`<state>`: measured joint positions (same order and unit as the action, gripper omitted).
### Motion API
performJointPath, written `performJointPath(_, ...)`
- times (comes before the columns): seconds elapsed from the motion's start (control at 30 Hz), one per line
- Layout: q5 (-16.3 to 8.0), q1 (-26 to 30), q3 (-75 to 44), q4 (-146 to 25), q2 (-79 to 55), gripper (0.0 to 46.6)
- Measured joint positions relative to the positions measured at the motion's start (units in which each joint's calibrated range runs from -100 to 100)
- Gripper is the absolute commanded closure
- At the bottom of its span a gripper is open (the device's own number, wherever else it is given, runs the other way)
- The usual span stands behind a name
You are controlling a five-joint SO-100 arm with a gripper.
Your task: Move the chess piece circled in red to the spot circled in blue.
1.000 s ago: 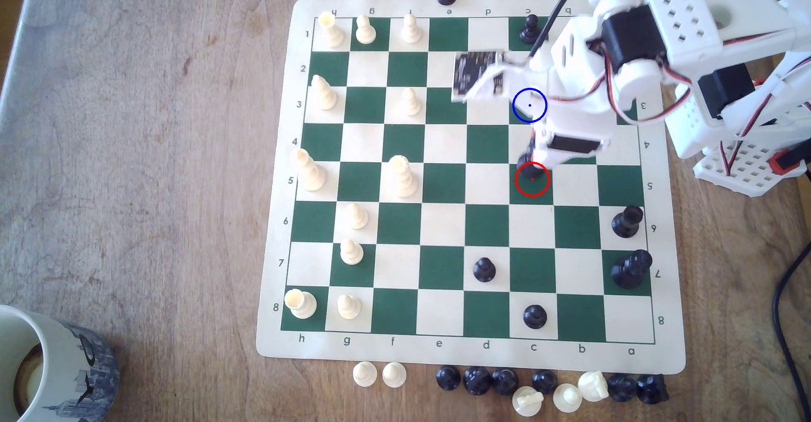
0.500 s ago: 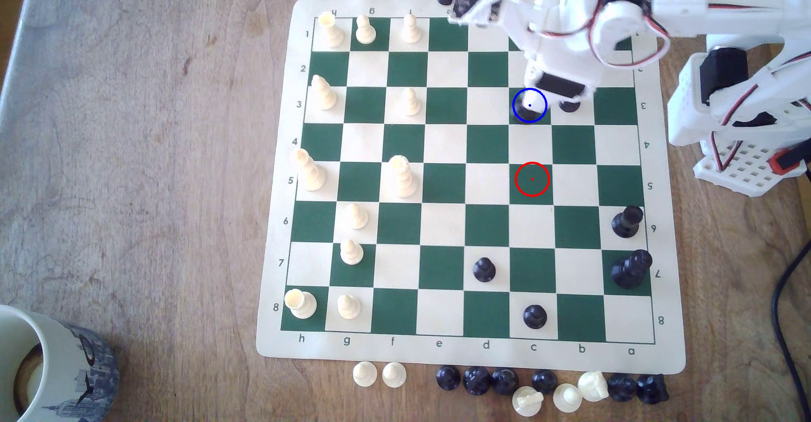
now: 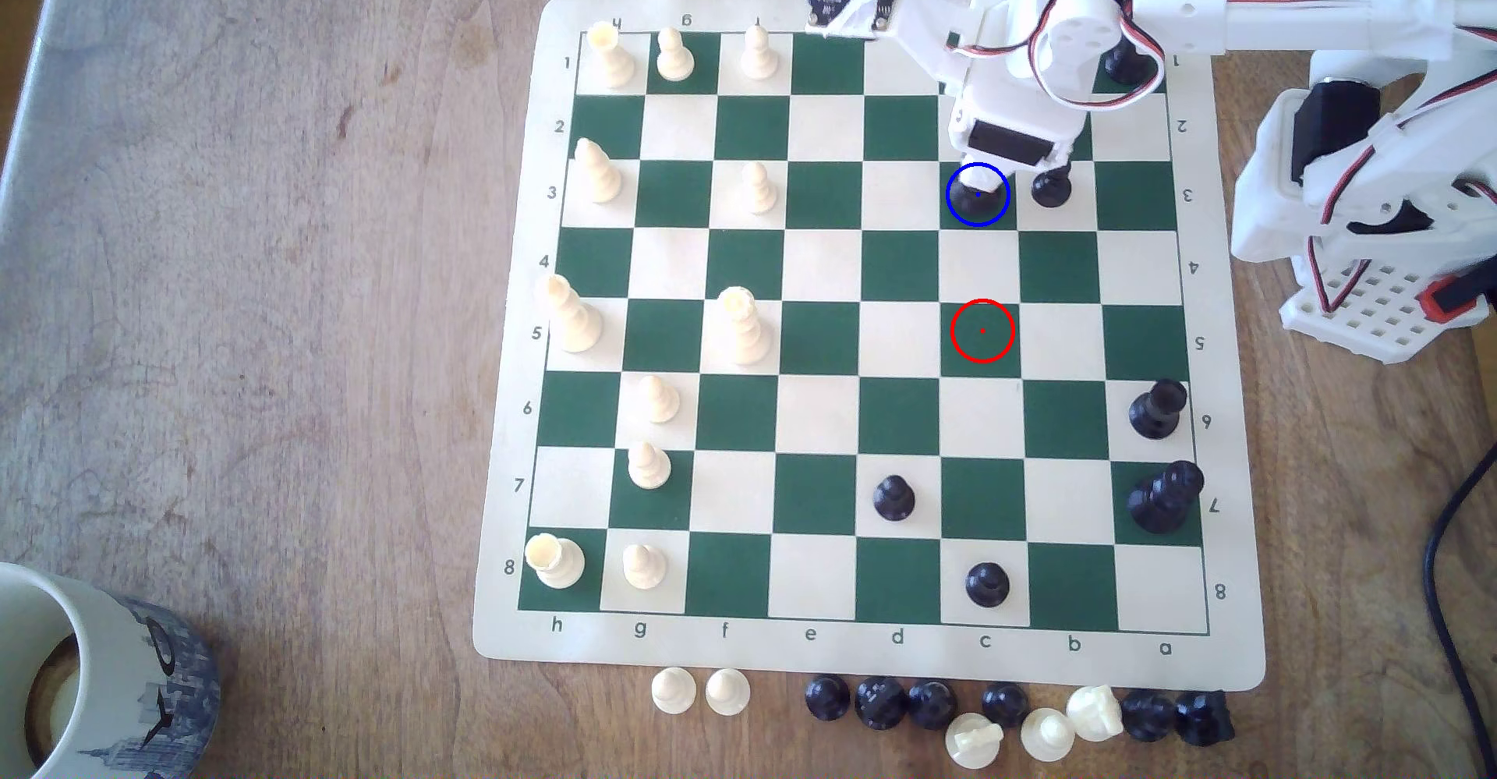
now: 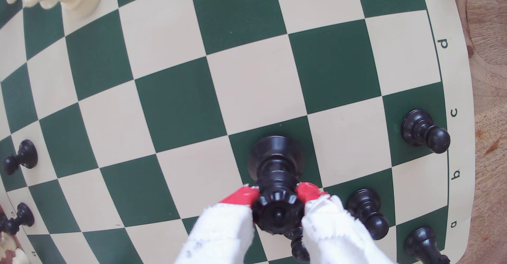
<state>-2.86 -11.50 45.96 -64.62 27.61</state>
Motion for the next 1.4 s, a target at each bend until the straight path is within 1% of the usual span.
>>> performJointPath(0.37,0.3,-0.7,0.0,0.2,-2.1,46.4)
performJointPath(0.43,0.3,-0.7,0.0,0.2,-2.3,45.6)
performJointPath(0.47,0.3,-0.7,-0.1,0.2,-2.5,44.4)
performJointPath(0.5,0.3,-0.7,-0.1,0.3,-2.5,40.1)
performJointPath(0.57,0.3,-0.7,-0.1,0.9,-2.5,33.9)
performJointPath(0.7,0.0,-0.8,0.5,1.4,-2.6,27.5)
performJointPath(0.87,-0.3,-1.8,1.4,1.4,-0.4,27.3)
performJointPath(1.1,-0.3,-2.7,3.4,1.6,11.6,26.0)
performJointPath(1.17,-0.3,-2.2,3.4,0.4,15.2,26.0)
performJointPath(1.23,-0.3,-1.5,4.0,-1.4,17.5,24.6)
performJointPath(1.3,-0.3,-0.4,6.1,-3.9,21.1,23.7)
performJointPath(1.4,-0.3,-0.2,9.8,-5.6,26.2,23.5)
